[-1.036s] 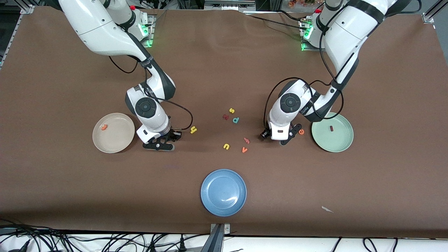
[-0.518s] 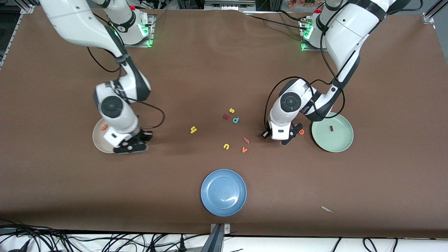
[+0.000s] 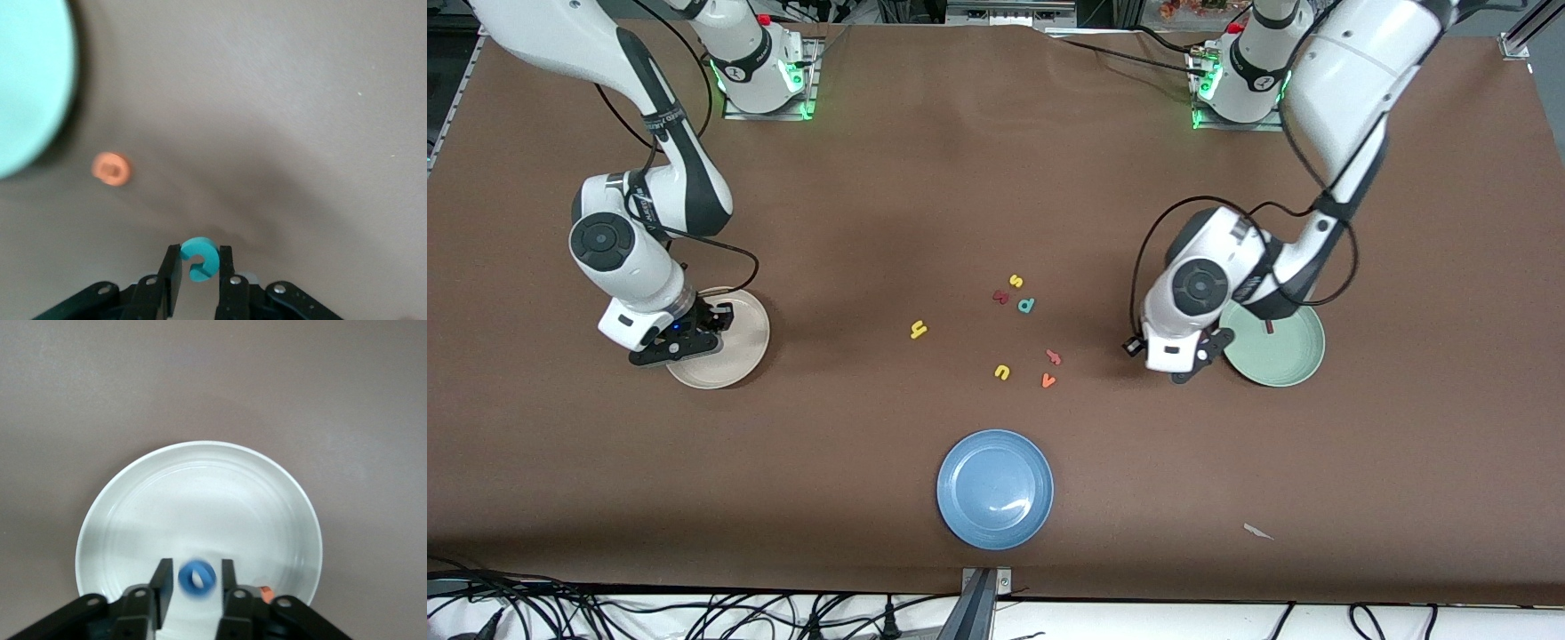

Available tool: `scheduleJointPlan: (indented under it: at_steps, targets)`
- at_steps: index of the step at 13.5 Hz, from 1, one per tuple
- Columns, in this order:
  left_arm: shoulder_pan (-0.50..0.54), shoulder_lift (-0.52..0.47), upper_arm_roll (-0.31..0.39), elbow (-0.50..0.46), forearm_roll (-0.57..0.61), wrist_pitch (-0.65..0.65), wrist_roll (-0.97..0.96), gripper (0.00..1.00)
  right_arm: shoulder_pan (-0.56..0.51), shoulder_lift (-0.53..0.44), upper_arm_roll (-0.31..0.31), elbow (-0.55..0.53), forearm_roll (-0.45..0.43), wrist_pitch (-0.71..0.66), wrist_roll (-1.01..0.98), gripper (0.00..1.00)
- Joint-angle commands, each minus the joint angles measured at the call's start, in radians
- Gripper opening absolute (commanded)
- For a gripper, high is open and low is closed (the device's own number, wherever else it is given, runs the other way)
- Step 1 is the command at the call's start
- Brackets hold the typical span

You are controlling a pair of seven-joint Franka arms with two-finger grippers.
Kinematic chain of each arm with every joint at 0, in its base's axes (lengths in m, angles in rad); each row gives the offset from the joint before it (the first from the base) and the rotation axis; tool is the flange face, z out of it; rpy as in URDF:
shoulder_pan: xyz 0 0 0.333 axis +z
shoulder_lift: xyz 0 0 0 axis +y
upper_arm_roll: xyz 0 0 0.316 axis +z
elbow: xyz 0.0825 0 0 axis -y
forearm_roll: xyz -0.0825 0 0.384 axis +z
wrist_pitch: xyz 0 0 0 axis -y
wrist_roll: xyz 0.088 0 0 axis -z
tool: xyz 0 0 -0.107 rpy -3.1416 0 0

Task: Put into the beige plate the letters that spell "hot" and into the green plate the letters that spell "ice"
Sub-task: 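Drop the blue o in beige while the left gripper drops the c in green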

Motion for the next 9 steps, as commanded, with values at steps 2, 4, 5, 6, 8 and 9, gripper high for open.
scheduleJointPlan:
  at_steps: [2,4,5,6,8,9]
  targets:
    - [0.155,-0.087,-0.052,-0.026,-0.038,-0.210,0.329,0.09,-0.002,-0.027,0.007,-0.033,0.028,0.018,-0.005,0.80]
    - [0.215,-0.084,-0.049,-0.043,-0.022,-0.227,0.473,0.10,0.000,-0.025,0.010,-0.033,0.048,0.015,0.028,0.80]
    - [0.238,-0.075,-0.048,-0.050,-0.012,-0.225,0.530,0.12,0.000,-0.022,0.020,-0.032,0.050,0.015,0.074,0.80]
    - [0.258,-0.052,-0.048,-0.052,0.010,-0.222,0.571,0.15,0.004,-0.017,0.042,-0.029,0.050,0.015,0.131,0.80]
    - [0.299,-0.035,-0.048,-0.055,0.039,-0.216,0.616,0.21,0.039,0.004,0.081,-0.012,0.048,0.015,0.270,0.80]
    - [0.307,-0.029,-0.048,-0.055,0.039,-0.215,0.642,0.21,0.067,0.021,0.084,0.005,0.048,0.015,0.339,0.80]
